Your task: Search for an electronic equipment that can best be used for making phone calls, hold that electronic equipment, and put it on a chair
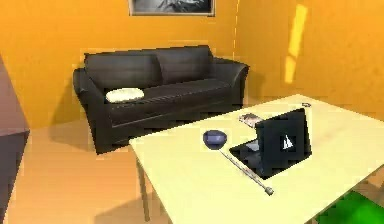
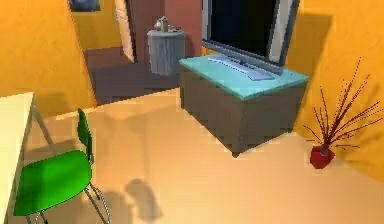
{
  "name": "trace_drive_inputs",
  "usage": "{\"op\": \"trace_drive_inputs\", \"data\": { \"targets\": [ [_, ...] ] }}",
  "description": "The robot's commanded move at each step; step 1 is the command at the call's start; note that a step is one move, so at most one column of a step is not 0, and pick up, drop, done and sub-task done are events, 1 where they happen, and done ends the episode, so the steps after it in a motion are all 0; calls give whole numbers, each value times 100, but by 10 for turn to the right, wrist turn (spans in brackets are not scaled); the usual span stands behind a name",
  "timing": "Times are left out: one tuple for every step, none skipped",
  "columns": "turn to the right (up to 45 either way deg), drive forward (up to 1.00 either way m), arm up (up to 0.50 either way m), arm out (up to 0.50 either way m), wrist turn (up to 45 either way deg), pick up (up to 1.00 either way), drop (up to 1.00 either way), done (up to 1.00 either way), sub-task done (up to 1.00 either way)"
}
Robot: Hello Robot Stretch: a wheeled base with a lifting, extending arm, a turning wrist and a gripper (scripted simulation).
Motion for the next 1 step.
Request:
{"op": "trace_drive_inputs", "data": {
  "targets": [
    [-450,0,0,0,0,0,0,0,0]
  ]
}}
